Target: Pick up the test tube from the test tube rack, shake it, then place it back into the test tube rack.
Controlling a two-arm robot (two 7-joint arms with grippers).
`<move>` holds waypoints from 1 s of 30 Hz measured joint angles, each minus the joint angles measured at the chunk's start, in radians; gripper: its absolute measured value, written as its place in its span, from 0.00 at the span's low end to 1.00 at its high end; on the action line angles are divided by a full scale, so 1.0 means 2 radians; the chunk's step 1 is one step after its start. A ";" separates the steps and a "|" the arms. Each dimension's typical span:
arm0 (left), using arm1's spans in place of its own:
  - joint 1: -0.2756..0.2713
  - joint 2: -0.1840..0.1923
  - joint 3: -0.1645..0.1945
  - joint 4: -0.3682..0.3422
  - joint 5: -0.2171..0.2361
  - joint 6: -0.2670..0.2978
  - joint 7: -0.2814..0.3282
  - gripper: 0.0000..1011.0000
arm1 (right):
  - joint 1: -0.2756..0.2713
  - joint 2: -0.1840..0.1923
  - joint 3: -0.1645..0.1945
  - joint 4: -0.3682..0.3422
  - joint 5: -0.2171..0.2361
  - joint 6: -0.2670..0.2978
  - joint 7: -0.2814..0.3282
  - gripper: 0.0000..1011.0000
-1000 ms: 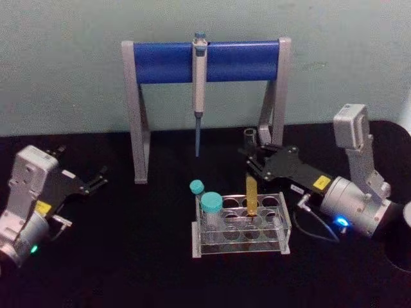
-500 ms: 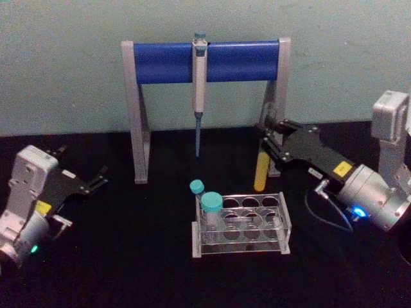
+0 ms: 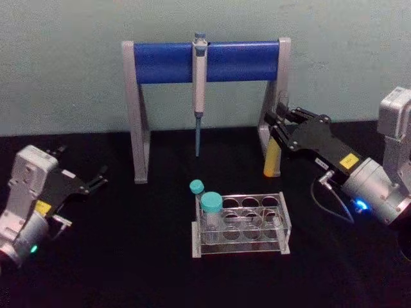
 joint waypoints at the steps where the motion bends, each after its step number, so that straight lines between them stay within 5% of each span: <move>1: 0.000 0.000 0.000 0.000 0.000 0.000 0.000 0.99 | 0.000 -0.001 0.000 0.000 -0.001 0.000 0.000 0.23; 15: 0.000 0.000 0.000 0.000 0.000 0.000 0.000 0.99 | 0.023 -0.013 -0.008 0.015 -0.018 -0.001 0.014 0.23; 24: 0.000 0.000 0.000 0.000 0.000 0.000 0.000 0.99 | 0.034 -0.010 -0.021 0.021 0.011 0.005 0.058 0.23; 30: 0.000 0.000 0.000 0.000 0.000 0.000 0.000 0.99 | 0.022 0.017 -0.022 0.002 0.051 0.019 0.099 0.23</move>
